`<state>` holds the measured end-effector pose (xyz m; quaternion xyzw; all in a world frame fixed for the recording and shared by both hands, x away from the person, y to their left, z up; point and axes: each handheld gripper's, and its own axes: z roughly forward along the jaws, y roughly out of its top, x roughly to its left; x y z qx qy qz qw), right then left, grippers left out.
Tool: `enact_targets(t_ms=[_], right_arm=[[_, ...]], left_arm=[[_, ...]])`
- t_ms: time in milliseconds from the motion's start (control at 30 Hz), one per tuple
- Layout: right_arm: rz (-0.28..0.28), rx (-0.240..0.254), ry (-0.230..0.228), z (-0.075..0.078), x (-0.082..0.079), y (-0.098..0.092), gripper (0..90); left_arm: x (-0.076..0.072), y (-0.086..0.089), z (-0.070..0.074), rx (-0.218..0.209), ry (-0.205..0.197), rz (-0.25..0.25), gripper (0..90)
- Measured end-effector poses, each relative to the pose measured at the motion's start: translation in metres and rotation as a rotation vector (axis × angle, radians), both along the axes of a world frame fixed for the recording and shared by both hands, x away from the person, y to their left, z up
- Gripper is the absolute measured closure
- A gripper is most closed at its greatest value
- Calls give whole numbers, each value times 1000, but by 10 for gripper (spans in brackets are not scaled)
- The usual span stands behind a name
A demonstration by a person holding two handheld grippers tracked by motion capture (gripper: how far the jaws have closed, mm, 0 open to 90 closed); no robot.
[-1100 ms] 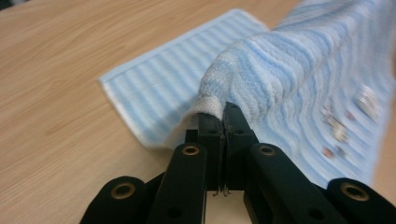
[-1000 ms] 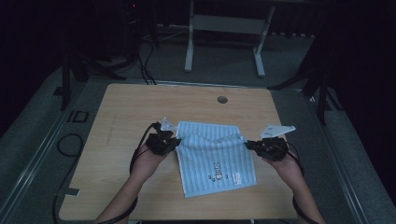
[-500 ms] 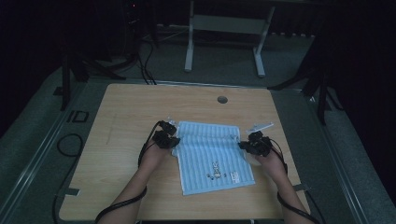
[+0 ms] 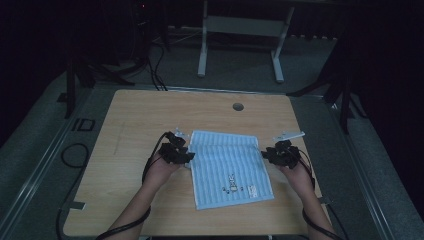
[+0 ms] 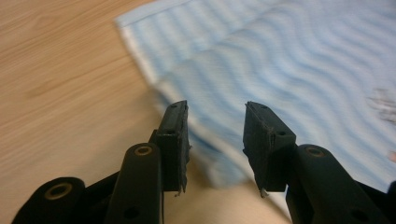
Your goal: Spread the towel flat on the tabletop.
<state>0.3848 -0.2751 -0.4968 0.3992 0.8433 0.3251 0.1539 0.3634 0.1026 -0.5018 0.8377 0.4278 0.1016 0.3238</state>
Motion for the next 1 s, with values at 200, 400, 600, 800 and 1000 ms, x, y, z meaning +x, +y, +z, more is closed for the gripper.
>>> enact_targets(t_ms=[200,400,600,800,1000], right_arm=[[84,36,-1,1,-24,7,668],[127,6,43,-21,-44,17,632],[120,-51,76,-42,-39,20,632],[101,-28,84,-43,-18,16,633],[96,-45,74,-43,-2,20,629]], left_arm=[[-29,-11,-4,-26,16,-101,584],[-45,-22,-19,-13,42,-151,565],[-35,-30,-34,21,75,-159,566],[-18,-30,-37,7,76,-133,578],[1,-35,-35,58,66,-115,579]])
